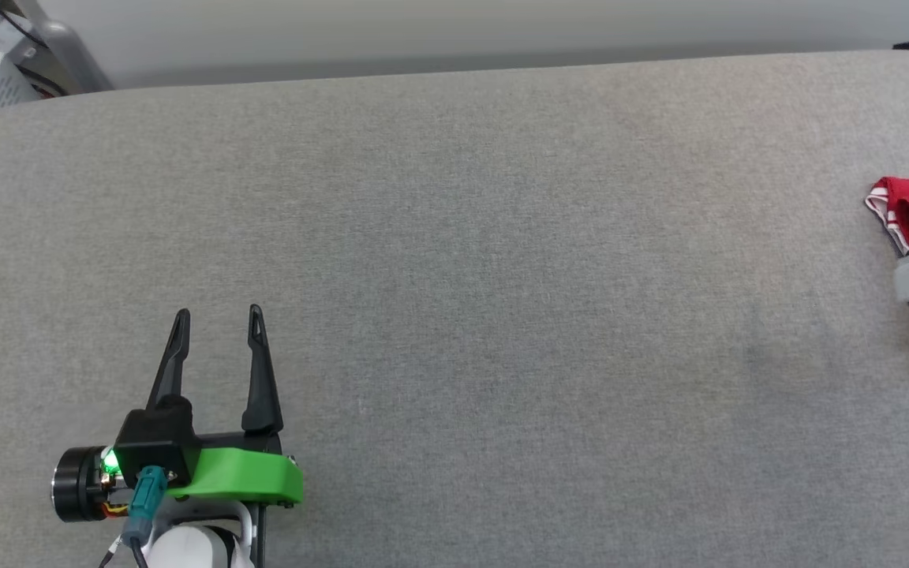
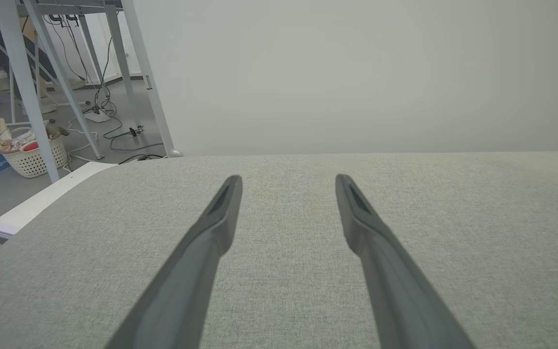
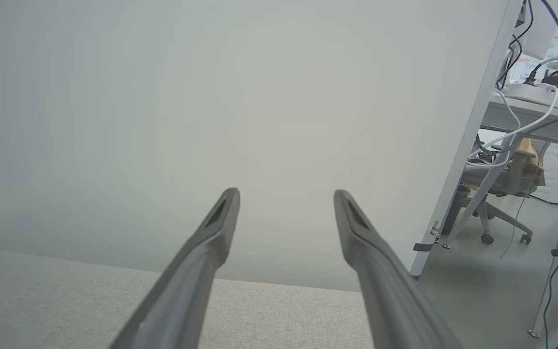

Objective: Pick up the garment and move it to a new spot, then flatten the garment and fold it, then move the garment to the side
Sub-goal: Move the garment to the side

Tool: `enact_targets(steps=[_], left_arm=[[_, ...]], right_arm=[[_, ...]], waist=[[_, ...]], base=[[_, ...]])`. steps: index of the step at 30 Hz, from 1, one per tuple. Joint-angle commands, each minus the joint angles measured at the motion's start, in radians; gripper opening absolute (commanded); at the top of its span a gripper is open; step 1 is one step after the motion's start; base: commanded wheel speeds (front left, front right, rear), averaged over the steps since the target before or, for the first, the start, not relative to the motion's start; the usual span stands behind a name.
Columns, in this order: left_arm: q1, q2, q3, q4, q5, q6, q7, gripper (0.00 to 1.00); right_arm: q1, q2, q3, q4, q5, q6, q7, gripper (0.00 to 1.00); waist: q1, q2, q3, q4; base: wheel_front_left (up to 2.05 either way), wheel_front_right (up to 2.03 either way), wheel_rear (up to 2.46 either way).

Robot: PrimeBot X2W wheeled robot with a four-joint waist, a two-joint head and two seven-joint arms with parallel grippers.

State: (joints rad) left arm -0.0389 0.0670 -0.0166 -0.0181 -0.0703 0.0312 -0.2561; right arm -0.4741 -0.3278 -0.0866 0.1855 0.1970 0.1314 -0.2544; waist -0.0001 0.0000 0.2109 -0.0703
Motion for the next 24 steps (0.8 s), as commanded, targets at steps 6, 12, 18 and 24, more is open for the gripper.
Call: enact_targets(steps=[6, 12, 18, 24], left_arm=[[0.009, -0.009, -0.010, 0.031, -0.009, -0.009, -0.006, 1.00], [0.023, -0.012, -0.018, 0.048, -0.012, -0.011, -0.006, 1.00], [0.045, -0.014, -0.022, 0.056, -0.019, -0.016, -0.006, 1.00], [0.071, -0.015, -0.025, 0.064, -0.035, -0.034, -0.006, 1.00]], right_arm=[[0.148, 0.122, 0.036, -0.081, -0.031, -0.001, -0.007, 1.00], [0.279, 0.193, 0.057, -0.088, -0.021, -0.001, -0.007, 1.00], [0.394, 0.215, 0.076, -0.115, -0.020, -0.001, -0.007, 1.00], [0.483, 0.234, 0.053, -0.155, -0.019, -0.001, -0.007, 1.00]], waist=[[0.0001, 0.0000, -0.073, 0.071], [0.0001, 0.0000, -0.107, 0.093], [0.0001, 0.0000, -0.132, 0.101], [0.0001, 0.0000, -0.155, 0.101]], base=[[0.00, 0.00, 0.00], [0.00, 0.00, 0.00], [0.00, 0.00, 0.00], [0.00, 0.00, 0.00]])
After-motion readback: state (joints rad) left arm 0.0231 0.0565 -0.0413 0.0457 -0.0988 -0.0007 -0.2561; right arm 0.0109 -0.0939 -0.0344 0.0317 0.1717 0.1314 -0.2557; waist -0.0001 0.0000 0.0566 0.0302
